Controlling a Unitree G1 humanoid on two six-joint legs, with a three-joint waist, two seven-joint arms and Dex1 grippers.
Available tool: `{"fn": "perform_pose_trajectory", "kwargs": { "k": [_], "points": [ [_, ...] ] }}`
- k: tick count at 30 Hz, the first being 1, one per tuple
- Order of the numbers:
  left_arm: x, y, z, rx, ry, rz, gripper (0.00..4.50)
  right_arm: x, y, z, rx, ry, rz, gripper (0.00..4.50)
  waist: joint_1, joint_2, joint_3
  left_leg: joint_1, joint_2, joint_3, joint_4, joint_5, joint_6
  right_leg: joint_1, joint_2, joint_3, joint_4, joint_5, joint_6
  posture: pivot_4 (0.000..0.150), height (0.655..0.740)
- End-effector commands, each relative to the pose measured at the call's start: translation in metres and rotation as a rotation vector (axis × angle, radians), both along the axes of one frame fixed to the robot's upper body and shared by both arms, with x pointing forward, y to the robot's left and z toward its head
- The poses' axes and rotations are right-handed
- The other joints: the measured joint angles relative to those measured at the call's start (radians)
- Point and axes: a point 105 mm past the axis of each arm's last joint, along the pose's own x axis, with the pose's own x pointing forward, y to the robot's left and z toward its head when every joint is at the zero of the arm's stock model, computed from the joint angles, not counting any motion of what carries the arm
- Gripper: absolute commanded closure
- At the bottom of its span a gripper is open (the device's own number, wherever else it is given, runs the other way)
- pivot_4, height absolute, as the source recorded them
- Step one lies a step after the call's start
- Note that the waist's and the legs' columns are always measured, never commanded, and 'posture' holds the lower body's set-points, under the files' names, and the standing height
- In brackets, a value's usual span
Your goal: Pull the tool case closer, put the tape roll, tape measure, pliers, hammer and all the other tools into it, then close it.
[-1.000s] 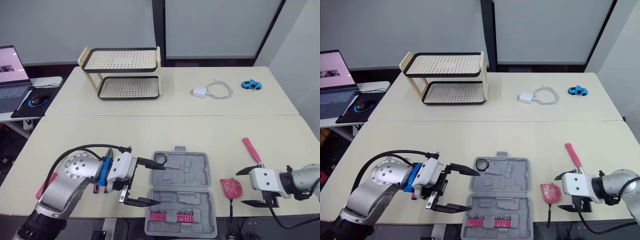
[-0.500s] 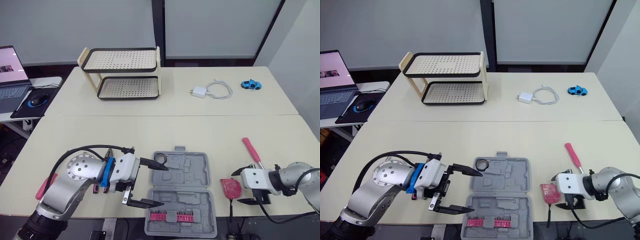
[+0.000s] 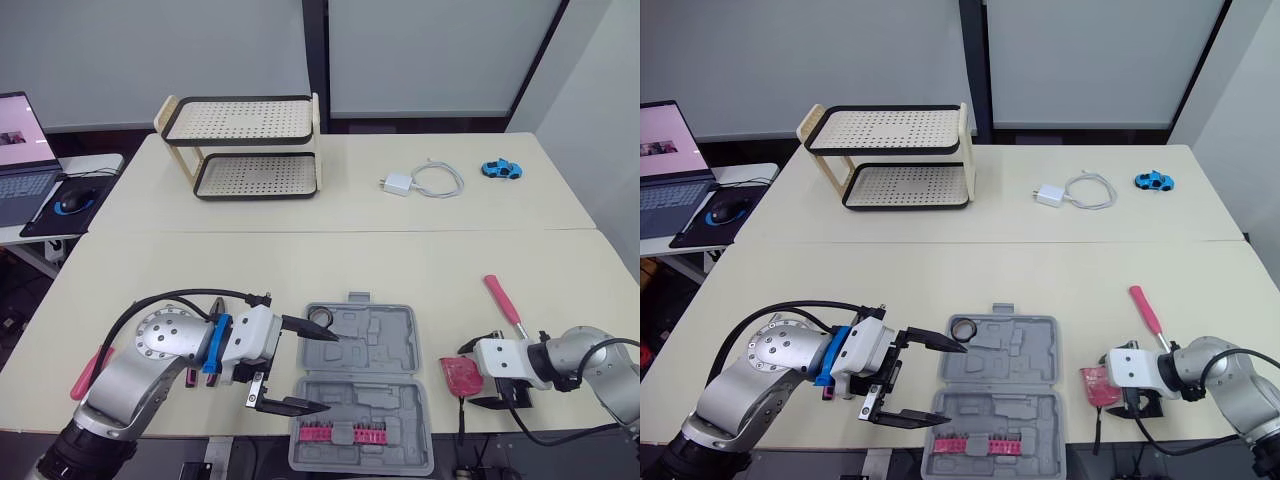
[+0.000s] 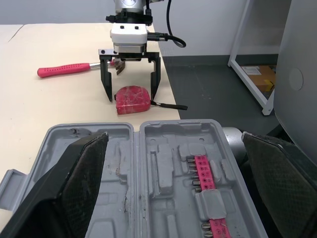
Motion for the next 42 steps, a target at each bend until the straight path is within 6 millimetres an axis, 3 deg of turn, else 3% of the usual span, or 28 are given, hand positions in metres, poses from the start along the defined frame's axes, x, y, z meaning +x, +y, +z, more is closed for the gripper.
{"fn": "perform_pose_trajectory", "kwargs": {
  "k": [1, 3, 11, 16, 23, 34, 42],
  "points": [
    [-0.003, -0.004, 0.007, -0.013, -0.028, -0.023, 0.0, 0.003, 0.003, 0.001, 0.016, -0.027, -0.003, 0.63, 0.0, 0.0, 0.0, 0.0, 0.0, 0.0, 0.0, 0.0, 0.0, 0.0, 0.0, 0.0, 0.0, 0.0, 0.0, 0.15, 0.74],
    [-0.002, -0.004, 0.007, -0.014, -0.028, -0.021, 0.0, 0.003, 0.003, 0.0, 0.021, -0.027, -0.01, 1.24, -0.001, 0.0, 0.0, 0.0, 0.0, 0.0, 0.0, 0.0, 0.0, 0.0, 0.0, 0.0, 0.0, 0.0, 0.0, 0.15, 0.74],
    [0.001, -0.002, 0.006, -0.01, -0.029, -0.004, 0.0, 0.001, -0.004, 0.007, 0.037, -0.049, -0.097, 1.25, 0.0, 0.0, 0.0, 0.0, 0.0, 0.0, 0.0, 0.0, 0.0, 0.0, 0.0, 0.0, 0.0, 0.0, 0.0, 0.15, 0.74],
    [0.009, 0.004, 0.007, -0.001, -0.034, 0.038, 0.0, 0.005, -0.007, 0.031, -0.007, -0.052, -0.184, 1.25, 0.0, 0.0, 0.0, 0.0, 0.0, -0.001, 0.0, 0.0, 0.0, 0.0, 0.0, 0.001, 0.0, 0.0, 0.0, 0.15, 0.74],
    [0.019, 0.013, 0.004, 0.015, -0.048, 0.082, 0.0, 0.006, 0.009, 0.063, -0.016, -0.012, -0.265, 1.25, 0.001, 0.001, 0.0, 0.0, 0.0, -0.005, 0.0, 0.0, 0.0, 0.0, 0.001, -0.001, 0.0, 0.0, 0.0, 0.15, 0.74],
    [0.017, 0.012, 0.0, 0.01, -0.059, 0.087, 0.0, 0.015, 0.003, 0.044, -0.06, -0.03, -0.292, 1.25, 0.001, 0.001, 0.0, -0.004, 0.0, -0.006, 0.001, 0.0, 0.0, -0.002, -0.001, -0.001, -0.001, 0.0, 0.0, 0.15, 0.74],
    [0.024, 0.02, -0.004, 0.028, -0.066, 0.148, 0.0, 0.02, 0.029, 0.066, -0.048, -0.031, -0.25, 1.25, -0.003, 0.001, 0.001, -0.003, 0.0, -0.007, 0.001, 0.0, 0.0, -0.002, 0.0, -0.001, 0.0, 0.0, 0.0, 0.15, 0.74]
  ]
}}
